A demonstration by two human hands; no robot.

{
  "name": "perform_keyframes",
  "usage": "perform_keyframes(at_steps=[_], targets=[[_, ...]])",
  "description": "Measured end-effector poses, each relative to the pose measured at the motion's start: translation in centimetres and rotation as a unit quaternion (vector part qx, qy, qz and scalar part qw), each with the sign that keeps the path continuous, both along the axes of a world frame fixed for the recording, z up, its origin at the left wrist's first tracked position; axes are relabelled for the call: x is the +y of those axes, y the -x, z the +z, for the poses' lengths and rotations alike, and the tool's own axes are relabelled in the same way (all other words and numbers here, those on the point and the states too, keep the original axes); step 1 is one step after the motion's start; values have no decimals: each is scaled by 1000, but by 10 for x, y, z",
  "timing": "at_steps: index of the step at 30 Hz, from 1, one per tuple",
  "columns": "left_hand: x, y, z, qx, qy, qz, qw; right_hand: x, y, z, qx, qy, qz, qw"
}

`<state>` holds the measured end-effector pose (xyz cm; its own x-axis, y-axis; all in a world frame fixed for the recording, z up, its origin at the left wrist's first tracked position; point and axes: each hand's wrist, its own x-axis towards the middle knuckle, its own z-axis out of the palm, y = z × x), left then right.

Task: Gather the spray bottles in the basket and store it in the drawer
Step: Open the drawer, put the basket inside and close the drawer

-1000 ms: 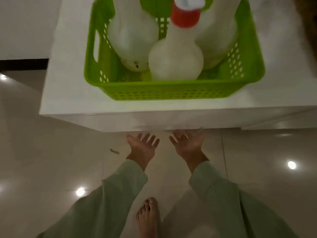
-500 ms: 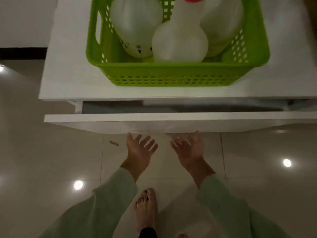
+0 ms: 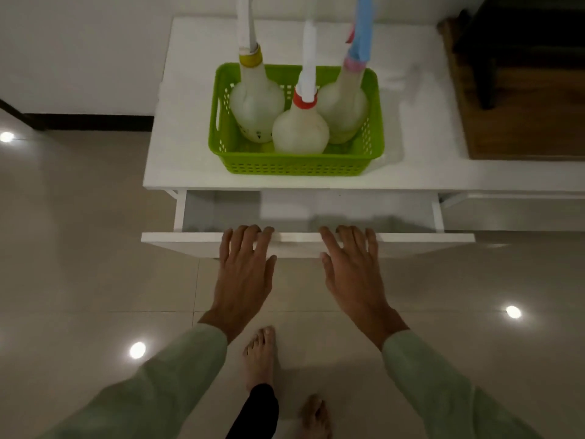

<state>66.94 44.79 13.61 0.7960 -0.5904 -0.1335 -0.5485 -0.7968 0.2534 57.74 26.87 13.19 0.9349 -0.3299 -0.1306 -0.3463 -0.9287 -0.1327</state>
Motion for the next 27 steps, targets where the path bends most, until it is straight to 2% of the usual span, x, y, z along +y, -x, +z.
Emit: perform_keyframes(at_steps=[6, 13, 23, 27], targets=[[7, 21, 12, 4, -19, -6, 1000, 14, 19, 7, -7, -16, -21, 1000], [26, 60, 19, 22, -93, -21, 995, 39, 69, 21, 36, -40, -24, 998], [63, 109, 17, 28, -107, -45, 993, 69, 126, 20, 16, -45, -33, 998], [64, 97, 31, 67, -92, -57, 992, 70, 119, 38, 40, -87, -45, 994]])
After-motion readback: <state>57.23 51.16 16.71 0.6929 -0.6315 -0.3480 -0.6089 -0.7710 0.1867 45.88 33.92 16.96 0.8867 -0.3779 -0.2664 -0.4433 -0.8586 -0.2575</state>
